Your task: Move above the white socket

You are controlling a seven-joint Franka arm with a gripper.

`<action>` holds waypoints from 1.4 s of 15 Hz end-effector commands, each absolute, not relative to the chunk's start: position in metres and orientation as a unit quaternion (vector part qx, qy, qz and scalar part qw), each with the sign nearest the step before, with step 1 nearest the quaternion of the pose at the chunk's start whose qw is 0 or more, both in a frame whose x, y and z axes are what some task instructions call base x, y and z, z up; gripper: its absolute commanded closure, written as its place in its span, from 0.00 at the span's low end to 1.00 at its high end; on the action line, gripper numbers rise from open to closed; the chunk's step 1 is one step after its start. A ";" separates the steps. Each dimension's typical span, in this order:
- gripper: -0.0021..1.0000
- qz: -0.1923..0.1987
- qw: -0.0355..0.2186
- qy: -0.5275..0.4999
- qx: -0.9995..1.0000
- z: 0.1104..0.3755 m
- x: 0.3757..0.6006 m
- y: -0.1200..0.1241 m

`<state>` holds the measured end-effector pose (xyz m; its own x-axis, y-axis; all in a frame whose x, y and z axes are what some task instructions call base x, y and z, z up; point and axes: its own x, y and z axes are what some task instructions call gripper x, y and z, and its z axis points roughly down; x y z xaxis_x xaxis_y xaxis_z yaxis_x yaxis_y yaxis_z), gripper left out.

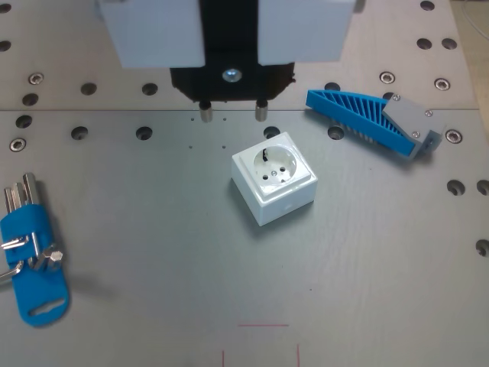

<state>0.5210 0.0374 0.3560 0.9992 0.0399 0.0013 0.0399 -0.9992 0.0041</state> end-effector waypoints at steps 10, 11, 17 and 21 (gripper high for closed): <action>1.00 0.002 0.002 0.029 1.000 0.353 0.519 0.038; 1.00 0.003 0.002 0.032 0.999 0.351 0.519 0.038; 1.00 0.020 0.001 0.053 0.998 0.340 0.513 0.039; 1.00 0.035 0.000 0.072 0.997 0.326 0.507 0.040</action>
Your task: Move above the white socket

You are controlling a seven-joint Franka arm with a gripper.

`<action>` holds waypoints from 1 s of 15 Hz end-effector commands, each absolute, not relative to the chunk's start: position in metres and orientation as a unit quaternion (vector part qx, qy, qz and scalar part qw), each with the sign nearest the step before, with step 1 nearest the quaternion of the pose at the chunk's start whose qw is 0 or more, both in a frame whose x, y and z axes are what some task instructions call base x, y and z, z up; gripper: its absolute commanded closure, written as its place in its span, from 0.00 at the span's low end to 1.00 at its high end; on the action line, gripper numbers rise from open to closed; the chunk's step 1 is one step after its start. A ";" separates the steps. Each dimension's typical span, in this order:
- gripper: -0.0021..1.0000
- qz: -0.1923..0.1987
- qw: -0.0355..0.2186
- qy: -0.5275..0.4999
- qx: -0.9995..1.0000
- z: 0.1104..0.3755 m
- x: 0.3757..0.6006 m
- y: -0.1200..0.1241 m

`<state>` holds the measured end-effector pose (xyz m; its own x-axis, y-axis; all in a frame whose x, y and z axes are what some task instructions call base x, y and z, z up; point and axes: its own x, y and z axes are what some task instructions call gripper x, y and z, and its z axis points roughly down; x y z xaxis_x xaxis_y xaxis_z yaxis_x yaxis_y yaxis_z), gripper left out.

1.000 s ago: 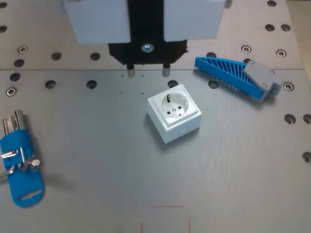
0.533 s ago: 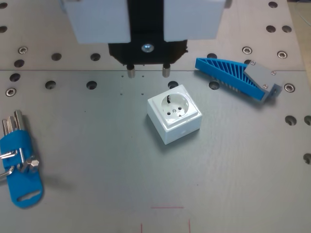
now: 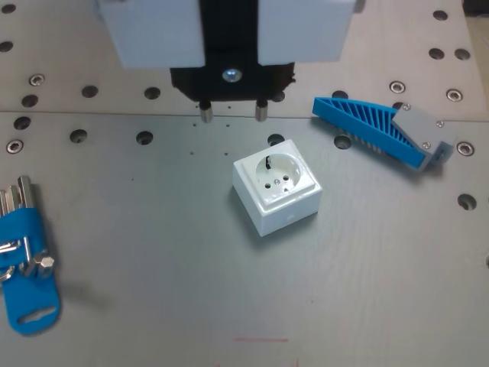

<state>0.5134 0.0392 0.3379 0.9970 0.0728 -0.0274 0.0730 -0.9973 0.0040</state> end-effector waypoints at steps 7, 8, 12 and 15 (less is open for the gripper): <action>1.00 0.042 0.002 0.111 0.993 0.295 0.491 0.043; 1.00 0.041 0.003 0.117 0.992 0.290 0.489 0.044; 1.00 0.045 0.005 0.140 0.989 0.269 0.477 0.046; 1.00 0.045 0.006 0.157 0.986 0.254 0.469 0.048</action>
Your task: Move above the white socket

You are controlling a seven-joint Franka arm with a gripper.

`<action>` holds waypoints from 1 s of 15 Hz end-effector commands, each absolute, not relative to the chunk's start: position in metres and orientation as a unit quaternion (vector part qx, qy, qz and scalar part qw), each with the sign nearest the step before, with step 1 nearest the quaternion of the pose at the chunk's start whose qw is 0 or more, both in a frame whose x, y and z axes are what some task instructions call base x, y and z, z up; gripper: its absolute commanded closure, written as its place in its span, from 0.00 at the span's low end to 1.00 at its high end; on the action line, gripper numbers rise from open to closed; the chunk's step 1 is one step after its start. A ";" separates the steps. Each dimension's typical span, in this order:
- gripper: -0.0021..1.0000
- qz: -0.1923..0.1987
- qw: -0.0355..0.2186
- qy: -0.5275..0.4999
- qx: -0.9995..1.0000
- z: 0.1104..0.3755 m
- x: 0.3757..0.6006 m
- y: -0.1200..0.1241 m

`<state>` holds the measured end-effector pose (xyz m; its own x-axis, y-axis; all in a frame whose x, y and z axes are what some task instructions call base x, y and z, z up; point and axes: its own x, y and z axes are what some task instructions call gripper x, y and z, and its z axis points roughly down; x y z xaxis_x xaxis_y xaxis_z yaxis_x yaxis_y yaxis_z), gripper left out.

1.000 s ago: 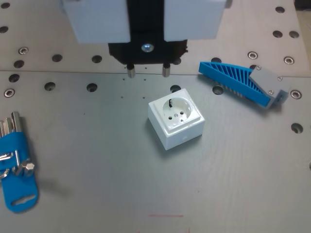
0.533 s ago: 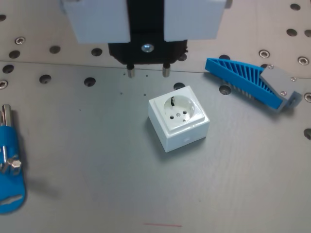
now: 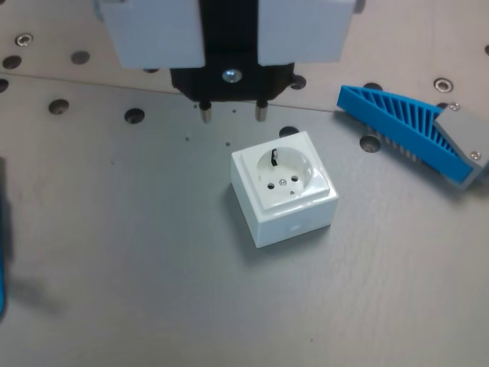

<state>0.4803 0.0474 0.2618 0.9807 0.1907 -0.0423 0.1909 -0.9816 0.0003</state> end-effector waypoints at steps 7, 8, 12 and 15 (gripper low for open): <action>1.00 0.043 0.010 0.194 0.980 0.217 0.449 0.052; 1.00 0.042 0.011 0.198 0.979 0.212 0.446 0.053; 1.00 0.038 0.012 0.214 0.976 0.191 0.436 0.056; 1.00 0.032 0.012 0.224 0.974 0.175 0.429 0.059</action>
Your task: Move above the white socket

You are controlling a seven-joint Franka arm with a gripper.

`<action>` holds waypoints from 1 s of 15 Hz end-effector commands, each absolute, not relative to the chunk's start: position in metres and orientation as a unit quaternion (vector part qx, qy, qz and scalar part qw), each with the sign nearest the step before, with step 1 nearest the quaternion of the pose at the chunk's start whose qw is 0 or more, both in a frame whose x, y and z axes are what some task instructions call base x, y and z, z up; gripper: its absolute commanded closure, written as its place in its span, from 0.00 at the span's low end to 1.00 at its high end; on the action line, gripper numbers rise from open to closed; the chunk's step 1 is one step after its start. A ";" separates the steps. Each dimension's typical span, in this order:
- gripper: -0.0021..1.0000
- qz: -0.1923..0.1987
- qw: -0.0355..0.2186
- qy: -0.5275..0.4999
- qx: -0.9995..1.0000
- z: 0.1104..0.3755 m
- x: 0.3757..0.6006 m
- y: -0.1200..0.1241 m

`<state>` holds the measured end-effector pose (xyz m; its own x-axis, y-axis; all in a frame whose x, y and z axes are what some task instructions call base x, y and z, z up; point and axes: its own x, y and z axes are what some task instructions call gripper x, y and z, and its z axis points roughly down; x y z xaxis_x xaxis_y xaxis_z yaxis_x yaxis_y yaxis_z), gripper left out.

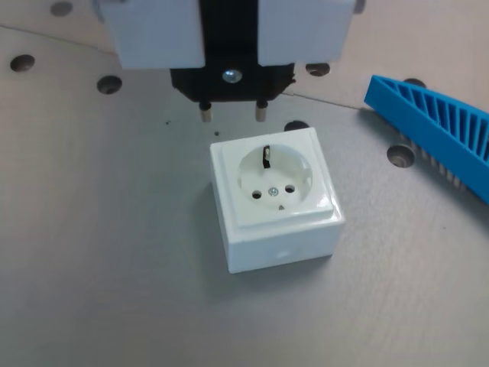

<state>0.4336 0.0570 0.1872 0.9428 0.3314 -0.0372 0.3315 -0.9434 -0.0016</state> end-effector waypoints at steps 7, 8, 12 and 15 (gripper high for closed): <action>1.00 0.028 0.016 0.239 0.970 0.140 0.417 0.063; 1.00 0.028 0.017 0.240 0.970 0.135 0.416 0.063; 1.00 0.030 0.021 0.242 0.970 0.122 0.408 0.065; 1.00 0.031 0.023 0.239 0.970 0.116 0.404 0.066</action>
